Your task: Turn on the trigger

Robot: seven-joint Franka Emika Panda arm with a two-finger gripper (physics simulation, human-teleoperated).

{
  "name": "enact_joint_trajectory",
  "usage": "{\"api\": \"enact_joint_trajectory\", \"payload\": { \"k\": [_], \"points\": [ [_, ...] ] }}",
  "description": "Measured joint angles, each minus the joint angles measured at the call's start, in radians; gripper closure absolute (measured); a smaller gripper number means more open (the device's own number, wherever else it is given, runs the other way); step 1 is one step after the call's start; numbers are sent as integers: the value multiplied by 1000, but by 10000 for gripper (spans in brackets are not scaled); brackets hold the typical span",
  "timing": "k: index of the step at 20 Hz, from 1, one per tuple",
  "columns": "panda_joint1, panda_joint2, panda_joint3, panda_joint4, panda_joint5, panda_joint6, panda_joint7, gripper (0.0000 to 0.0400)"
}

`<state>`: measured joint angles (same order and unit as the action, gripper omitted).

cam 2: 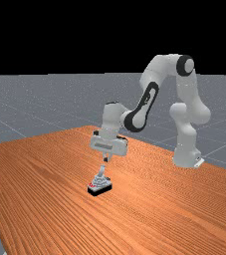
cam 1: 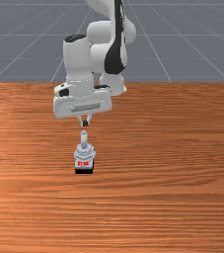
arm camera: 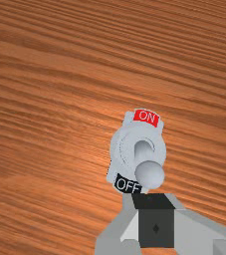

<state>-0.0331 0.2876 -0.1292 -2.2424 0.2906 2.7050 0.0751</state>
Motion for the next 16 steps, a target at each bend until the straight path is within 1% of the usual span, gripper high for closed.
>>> {"api": "enact_joint_trajectory", "payload": {
  "k": [1,2,3,5,6,7,9,11,14,15,16],
  "points": [
    [1,7,-1,-2,-5,13,5,400],
    [35,27,-38,15,-79,-7,72,400],
    [35,46,-39,29,-81,-23,75,400],
    [28,56,-35,35,-72,-7,68,400],
    [27,61,-40,55,-80,-35,76,400],
    [20,49,-28,22,-57,36,56,399],
    [23,51,-31,26,-62,28,63,400],
    [26,58,-37,50,-73,-3,74,392],
    [17,56,-23,40,-50,50,54,398],
    [-2,59,2,31,-16,108,22,400],
    [-10,69,10,45,-6,117,15,397]
  ]
}}
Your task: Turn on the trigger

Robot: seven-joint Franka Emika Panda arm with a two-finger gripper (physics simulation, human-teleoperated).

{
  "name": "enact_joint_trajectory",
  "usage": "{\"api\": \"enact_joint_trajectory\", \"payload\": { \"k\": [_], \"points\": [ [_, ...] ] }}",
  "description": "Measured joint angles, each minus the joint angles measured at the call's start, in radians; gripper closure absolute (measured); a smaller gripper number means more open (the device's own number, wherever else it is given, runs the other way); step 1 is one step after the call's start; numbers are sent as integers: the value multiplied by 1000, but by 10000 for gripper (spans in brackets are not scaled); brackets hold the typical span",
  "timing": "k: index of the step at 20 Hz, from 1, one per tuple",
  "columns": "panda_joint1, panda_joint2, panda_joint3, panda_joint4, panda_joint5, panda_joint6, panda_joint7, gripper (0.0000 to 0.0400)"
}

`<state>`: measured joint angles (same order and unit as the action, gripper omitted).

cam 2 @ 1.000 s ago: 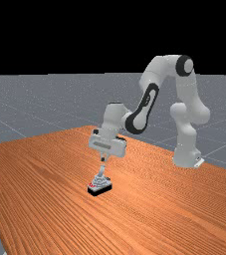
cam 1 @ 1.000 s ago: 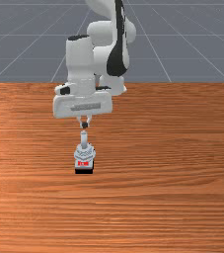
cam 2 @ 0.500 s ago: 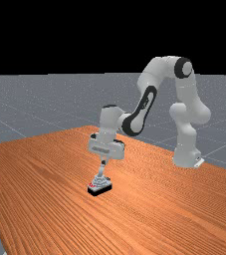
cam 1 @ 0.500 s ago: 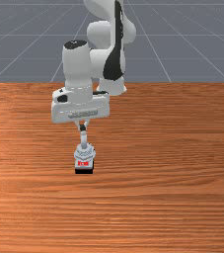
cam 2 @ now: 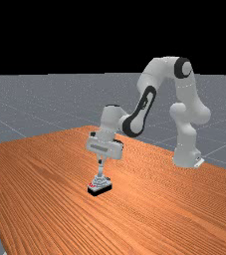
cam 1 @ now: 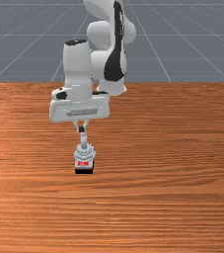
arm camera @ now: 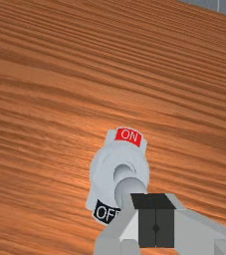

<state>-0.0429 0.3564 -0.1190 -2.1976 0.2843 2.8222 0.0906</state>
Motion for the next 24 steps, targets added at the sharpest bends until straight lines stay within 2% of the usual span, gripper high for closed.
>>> {"api": "enact_joint_trajectory", "payload": {
  "k": [2,4,6,7,11,13,14,15,16,17,18,19,20,21,22,23,24],
  "points": [
    [11,28,-13,63,-18,-40,24,398],
    [29,56,-37,126,-53,-126,62,399],
    [12,50,-16,111,-23,-94,34,400],
    [27,49,-34,112,-48,-111,56,400],
    [36,16,-48,72,-71,-149,70,400],
    [35,-19,-48,14,-67,-115,60,400],
    [9,-39,-19,-28,-33,-62,-14,400],
    [-32,-54,35,-76,45,46,-54,400],
    [-65,-60,74,-93,83,78,-92,400],
    [-82,-64,93,-104,101,95,-112,400],
    [-61,-61,68,-103,79,89,-90,400],
    [-92,-47,105,-103,101,118,-114,400],
    [46,-33,-56,-83,-58,42,44,400],
    [31,-25,-37,-78,-7,45,63,391],
    [28,-23,-35,-75,-1,56,62,379],
    [32,-20,-39,-73,-1,63,71,393],
    [15,-23,-21,-71,8,67,37,385]
  ]
}}
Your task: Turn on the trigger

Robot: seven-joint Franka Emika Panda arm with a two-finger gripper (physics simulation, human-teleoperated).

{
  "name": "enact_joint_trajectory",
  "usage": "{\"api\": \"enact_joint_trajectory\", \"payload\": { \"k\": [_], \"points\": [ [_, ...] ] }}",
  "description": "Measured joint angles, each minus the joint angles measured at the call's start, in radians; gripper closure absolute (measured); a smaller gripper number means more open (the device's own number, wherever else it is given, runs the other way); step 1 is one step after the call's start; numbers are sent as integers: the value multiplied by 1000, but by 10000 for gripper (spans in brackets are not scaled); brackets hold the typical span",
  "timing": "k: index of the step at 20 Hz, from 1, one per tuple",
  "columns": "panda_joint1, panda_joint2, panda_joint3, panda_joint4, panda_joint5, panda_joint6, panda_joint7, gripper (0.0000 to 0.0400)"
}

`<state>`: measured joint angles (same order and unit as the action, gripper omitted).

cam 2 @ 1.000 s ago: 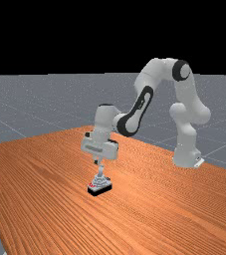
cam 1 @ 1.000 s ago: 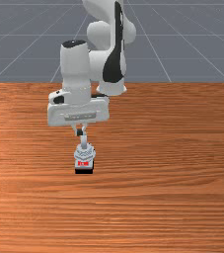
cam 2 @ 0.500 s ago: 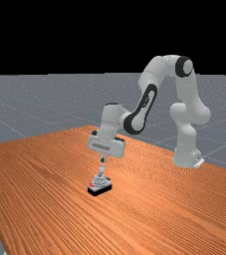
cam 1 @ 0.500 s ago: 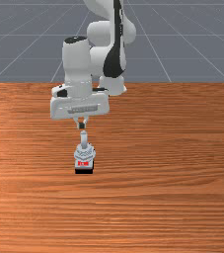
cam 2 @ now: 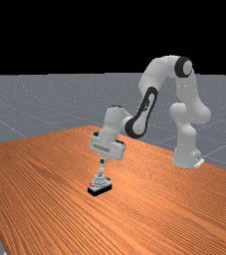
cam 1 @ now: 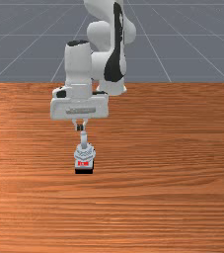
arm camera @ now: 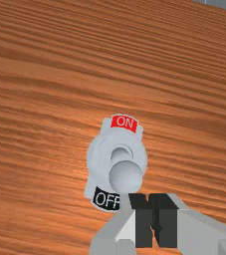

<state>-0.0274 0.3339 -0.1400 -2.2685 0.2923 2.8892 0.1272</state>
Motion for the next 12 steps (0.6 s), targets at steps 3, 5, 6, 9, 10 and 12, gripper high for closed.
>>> {"api": "enact_joint_trajectory", "payload": {
  "k": [3,5,6,9,10,12],
  "points": [
    [-23,8,17,32,2,-42,-39,387],
    [-29,12,26,36,12,-22,-49,391],
    [-33,13,32,34,19,-9,-56,394],
    [-80,21,90,33,78,58,-113,397],
    [-103,31,118,44,97,80,-134,398],
    [-95,52,108,84,87,68,-120,399]
  ]
}}
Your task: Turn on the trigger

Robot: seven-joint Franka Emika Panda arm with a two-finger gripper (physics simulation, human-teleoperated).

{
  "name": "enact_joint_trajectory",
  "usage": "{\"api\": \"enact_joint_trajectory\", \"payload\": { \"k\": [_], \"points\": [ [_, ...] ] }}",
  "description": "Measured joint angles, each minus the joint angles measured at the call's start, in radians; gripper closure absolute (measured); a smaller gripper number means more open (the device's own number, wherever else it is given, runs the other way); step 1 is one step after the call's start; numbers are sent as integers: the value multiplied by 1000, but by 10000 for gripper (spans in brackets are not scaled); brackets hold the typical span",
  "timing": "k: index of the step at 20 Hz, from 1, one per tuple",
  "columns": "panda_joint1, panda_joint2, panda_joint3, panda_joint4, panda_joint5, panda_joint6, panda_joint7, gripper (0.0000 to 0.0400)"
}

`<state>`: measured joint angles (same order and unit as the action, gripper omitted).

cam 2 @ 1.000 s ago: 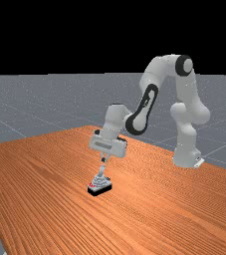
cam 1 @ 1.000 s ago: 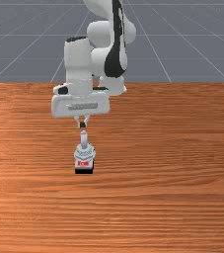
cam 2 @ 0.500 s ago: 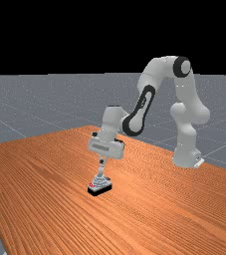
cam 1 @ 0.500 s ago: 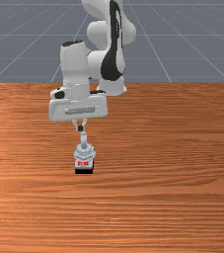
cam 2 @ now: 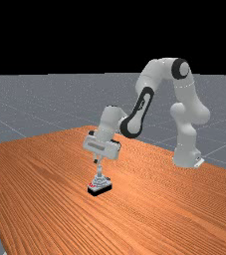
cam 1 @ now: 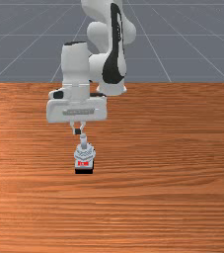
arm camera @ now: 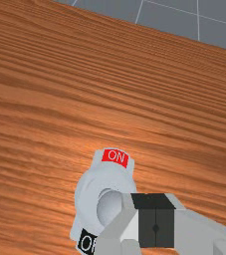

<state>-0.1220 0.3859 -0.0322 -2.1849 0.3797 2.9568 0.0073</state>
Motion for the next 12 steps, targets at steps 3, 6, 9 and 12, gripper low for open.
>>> {"api": "enact_joint_trajectory", "payload": {
  "k": [3,6,9,12],
  "points": [
    [70,23,-82,52,-60,-70,103,400],
    [18,7,-27,50,-10,-95,30,400],
    [73,-24,-95,15,-93,-146,100,400],
    [20,-59,-37,-52,-30,-68,-4,400]
  ]
}}
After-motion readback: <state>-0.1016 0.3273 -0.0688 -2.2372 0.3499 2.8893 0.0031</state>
